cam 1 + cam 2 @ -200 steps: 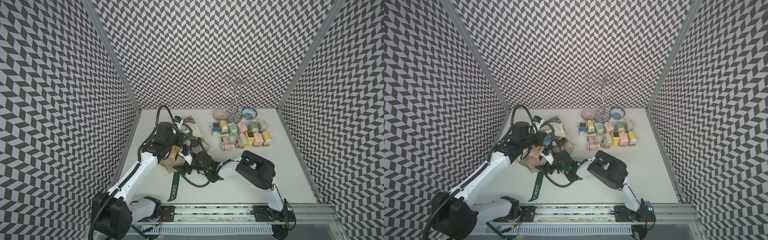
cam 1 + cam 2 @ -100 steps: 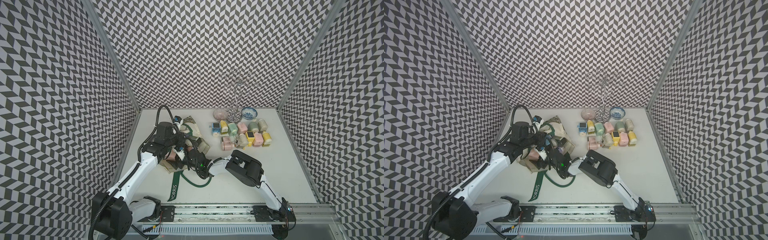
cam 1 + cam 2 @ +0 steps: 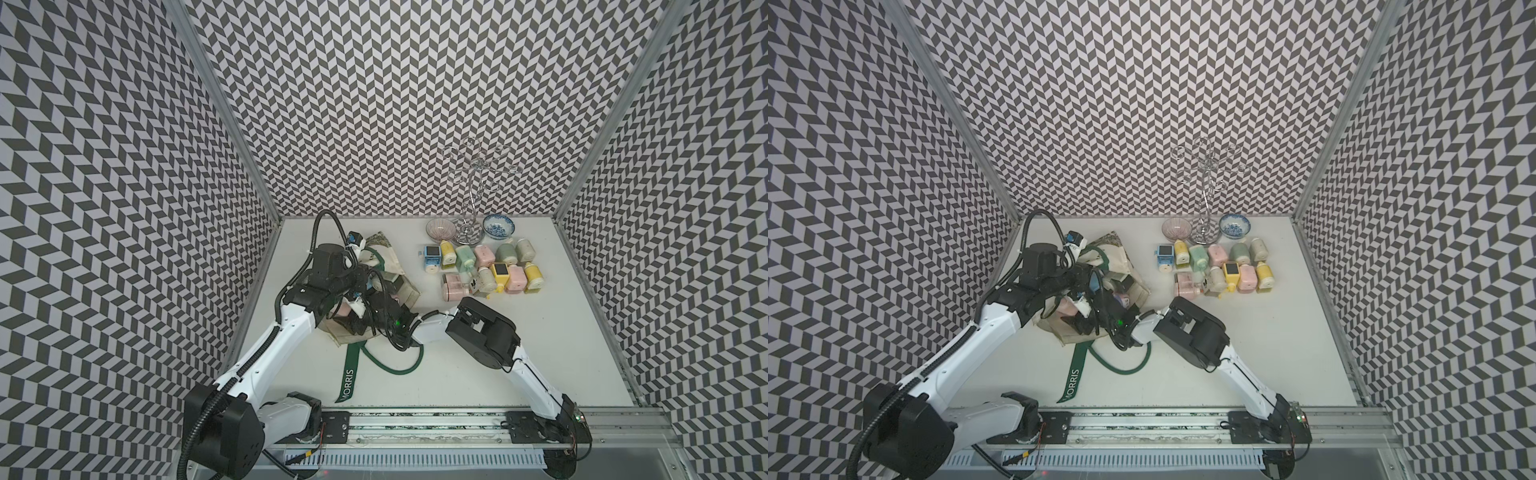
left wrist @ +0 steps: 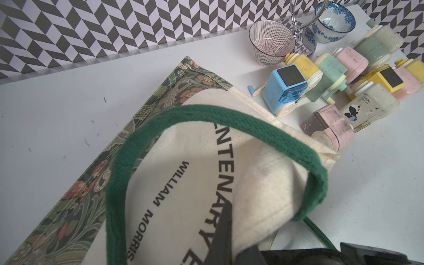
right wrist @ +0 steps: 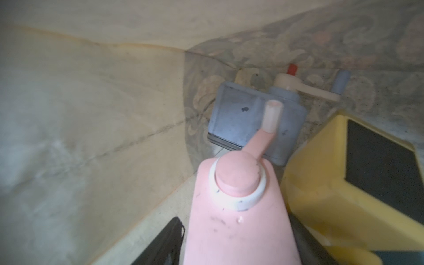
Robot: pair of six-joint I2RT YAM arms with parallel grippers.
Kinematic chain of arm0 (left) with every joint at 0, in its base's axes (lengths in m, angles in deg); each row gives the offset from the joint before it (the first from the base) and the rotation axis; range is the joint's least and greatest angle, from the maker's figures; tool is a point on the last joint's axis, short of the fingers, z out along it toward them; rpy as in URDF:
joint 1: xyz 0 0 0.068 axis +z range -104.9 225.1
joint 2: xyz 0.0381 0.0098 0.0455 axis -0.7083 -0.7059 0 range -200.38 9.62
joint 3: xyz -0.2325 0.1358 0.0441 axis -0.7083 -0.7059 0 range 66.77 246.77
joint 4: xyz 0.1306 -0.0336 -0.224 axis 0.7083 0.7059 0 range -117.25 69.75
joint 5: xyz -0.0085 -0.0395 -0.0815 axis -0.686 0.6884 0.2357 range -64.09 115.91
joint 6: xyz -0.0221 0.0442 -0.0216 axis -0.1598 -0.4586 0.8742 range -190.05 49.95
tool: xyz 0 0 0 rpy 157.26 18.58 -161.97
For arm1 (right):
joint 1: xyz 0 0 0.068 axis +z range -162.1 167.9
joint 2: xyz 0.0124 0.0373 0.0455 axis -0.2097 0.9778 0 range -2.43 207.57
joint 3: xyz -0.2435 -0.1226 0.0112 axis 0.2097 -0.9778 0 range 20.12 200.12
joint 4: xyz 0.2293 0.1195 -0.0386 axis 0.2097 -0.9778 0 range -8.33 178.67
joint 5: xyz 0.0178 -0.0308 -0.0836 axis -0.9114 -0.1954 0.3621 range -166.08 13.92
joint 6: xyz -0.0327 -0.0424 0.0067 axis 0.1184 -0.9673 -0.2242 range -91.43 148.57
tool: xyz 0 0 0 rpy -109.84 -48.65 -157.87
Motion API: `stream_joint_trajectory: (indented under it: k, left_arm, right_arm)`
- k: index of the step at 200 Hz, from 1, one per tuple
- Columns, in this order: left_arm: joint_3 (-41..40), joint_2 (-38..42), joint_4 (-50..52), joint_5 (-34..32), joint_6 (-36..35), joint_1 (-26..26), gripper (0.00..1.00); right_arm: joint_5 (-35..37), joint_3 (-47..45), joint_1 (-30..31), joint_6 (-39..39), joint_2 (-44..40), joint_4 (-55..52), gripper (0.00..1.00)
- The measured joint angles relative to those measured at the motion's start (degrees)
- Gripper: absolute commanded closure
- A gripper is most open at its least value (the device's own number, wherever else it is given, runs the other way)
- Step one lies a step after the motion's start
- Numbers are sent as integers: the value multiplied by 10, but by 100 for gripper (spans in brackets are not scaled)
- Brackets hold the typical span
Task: Take out the pencil sharpeners from the tote bags
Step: Pick up the pencil sharpener from the canvas bag.
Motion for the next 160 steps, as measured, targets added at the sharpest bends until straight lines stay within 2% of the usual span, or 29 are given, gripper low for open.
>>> stream_joint_trajectory:
  k: [69, 81, 105, 131, 160]
  left_arm:
    - [0, 0, 0, 4, 0, 0, 100]
    - [0, 0, 0, 4, 0, 0, 100]
    - [0, 0, 0, 4, 0, 0, 100]
    - [0, 0, 0, 4, 0, 0, 100]
    - [0, 0, 0, 4, 1, 0, 100]
  right_arm:
    - [-15, 3, -2, -4, 4, -4, 39]
    - [-13, 16, -2, -2, 10, -9, 44]
    - [-9, 27, -3, 1, 18, -13, 59]
    - [-8, 15, -3, 4, 13, -6, 65]
    - [-3, -62, -2, 7, -35, 12, 71]
